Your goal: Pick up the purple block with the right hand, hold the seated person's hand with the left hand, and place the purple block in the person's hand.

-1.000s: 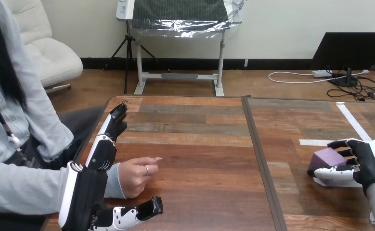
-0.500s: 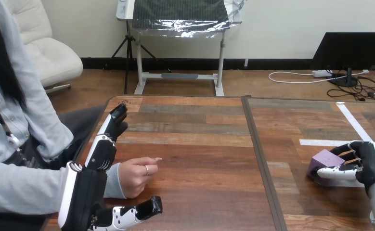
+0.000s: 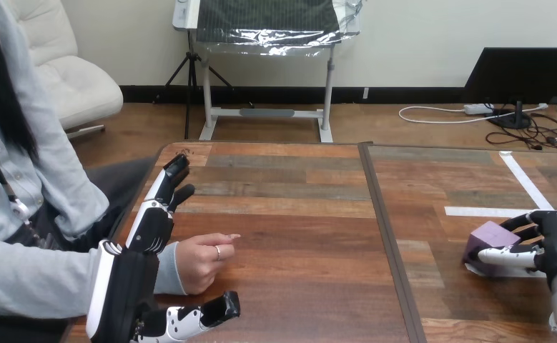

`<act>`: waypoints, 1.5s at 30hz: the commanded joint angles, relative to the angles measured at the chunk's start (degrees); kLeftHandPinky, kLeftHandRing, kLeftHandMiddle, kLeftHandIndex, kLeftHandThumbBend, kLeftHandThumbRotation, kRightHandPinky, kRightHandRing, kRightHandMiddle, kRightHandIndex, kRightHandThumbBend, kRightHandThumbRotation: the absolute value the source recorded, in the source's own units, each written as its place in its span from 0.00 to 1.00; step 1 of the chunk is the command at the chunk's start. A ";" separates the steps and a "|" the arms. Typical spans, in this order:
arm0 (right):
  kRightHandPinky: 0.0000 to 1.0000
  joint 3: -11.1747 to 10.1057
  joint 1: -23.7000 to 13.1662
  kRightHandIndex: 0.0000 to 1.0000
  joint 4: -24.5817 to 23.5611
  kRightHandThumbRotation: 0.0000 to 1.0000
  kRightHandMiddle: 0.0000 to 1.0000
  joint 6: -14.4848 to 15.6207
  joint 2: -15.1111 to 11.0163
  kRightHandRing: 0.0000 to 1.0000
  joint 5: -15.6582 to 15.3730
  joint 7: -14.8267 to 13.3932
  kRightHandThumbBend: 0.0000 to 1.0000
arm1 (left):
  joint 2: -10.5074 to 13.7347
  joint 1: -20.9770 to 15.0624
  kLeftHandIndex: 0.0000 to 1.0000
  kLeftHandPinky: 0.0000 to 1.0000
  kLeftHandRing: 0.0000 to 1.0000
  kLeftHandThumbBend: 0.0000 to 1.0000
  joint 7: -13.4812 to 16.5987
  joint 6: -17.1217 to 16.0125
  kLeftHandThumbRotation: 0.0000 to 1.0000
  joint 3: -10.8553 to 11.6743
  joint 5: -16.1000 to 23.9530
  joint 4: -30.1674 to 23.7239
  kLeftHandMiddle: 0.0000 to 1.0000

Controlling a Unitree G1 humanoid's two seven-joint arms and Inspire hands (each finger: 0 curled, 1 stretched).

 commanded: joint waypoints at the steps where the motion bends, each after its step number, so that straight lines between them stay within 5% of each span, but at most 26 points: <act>1: 0.38 -0.62 -3.71 0.54 -0.38 0.00 0.54 -0.05 0.49 0.45 0.69 -1.72 0.80 | 0.27 -2.87 0.92 0.91 0.95 1.00 -0.21 -0.81 0.57 -0.37 -0.88 -1.41 0.96; 37: 0.35 -2.95 -3.63 0.55 -4.94 0.00 0.49 -8.26 1.58 0.41 5.03 -0.41 0.77 | 0.00 -1.84 0.93 0.92 0.96 1.00 0.43 3.98 0.53 1.25 2.07 -3.67 0.96; 45: 0.34 -4.29 -3.23 0.54 -6.55 0.00 0.48 -11.11 2.75 0.39 7.32 0.61 0.77 | -0.26 -1.58 0.93 0.90 0.95 1.00 3.76 6.56 0.48 4.62 9.31 -5.37 0.96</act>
